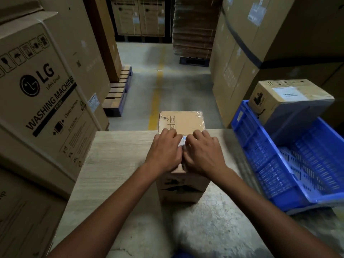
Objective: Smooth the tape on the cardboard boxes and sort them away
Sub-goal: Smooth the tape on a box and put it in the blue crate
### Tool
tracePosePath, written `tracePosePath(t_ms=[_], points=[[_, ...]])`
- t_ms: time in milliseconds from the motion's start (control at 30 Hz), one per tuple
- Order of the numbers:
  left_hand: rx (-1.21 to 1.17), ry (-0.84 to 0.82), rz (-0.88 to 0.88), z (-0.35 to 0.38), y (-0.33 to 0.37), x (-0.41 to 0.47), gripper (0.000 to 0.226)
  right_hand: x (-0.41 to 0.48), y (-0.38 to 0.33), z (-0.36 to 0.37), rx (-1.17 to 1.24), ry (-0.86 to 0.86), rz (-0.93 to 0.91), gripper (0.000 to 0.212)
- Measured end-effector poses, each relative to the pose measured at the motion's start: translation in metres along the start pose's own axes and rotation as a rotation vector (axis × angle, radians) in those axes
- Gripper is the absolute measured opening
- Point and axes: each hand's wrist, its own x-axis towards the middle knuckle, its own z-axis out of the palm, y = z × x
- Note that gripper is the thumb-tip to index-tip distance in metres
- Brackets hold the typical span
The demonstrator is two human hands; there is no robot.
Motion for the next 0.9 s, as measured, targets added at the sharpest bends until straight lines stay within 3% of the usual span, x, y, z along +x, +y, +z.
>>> tracePosePath(t_ms=[100, 200, 367, 500, 633, 800, 833, 900], points=[[-0.03, -0.037, -0.039, 0.001, -0.002, 0.009, 0.044, 0.017, 0.006, 0.001, 0.058, -0.086, 0.039, 0.037], [-0.046, -0.112, -0.072, 0.005, -0.005, 0.01, 0.051, 0.015, 0.006, 0.006, 0.206, -0.207, 0.065, 0.061], [-0.102, -0.15, -0.187, -0.005, 0.006, 0.011, 0.049, 0.037, 0.006, 0.005, 0.038, -0.089, 0.119, 0.038], [-0.155, -0.13, -0.337, 0.004, 0.033, -0.022, 0.052, 0.068, 0.016, 0.017, 0.04, -0.111, 0.235, 0.044], [-0.035, 0.105, -0.251, 0.018, 0.033, -0.037, 0.058, 0.086, 0.038, 0.025, 0.338, -0.28, 0.263, 0.067], [-0.134, 0.312, 0.065, 0.024, -0.026, -0.011, 0.033, 0.076, 0.056, 0.028, 0.227, -0.192, 0.497, 0.075], [-0.141, 0.382, 0.057, 0.024, -0.041, -0.003, 0.029, 0.071, 0.061, 0.026, 0.218, -0.162, 0.55, 0.074], [-0.155, 0.478, -0.119, 0.025, -0.064, 0.012, 0.029, 0.058, 0.071, 0.021, 0.26, -0.086, 0.627, 0.068]])
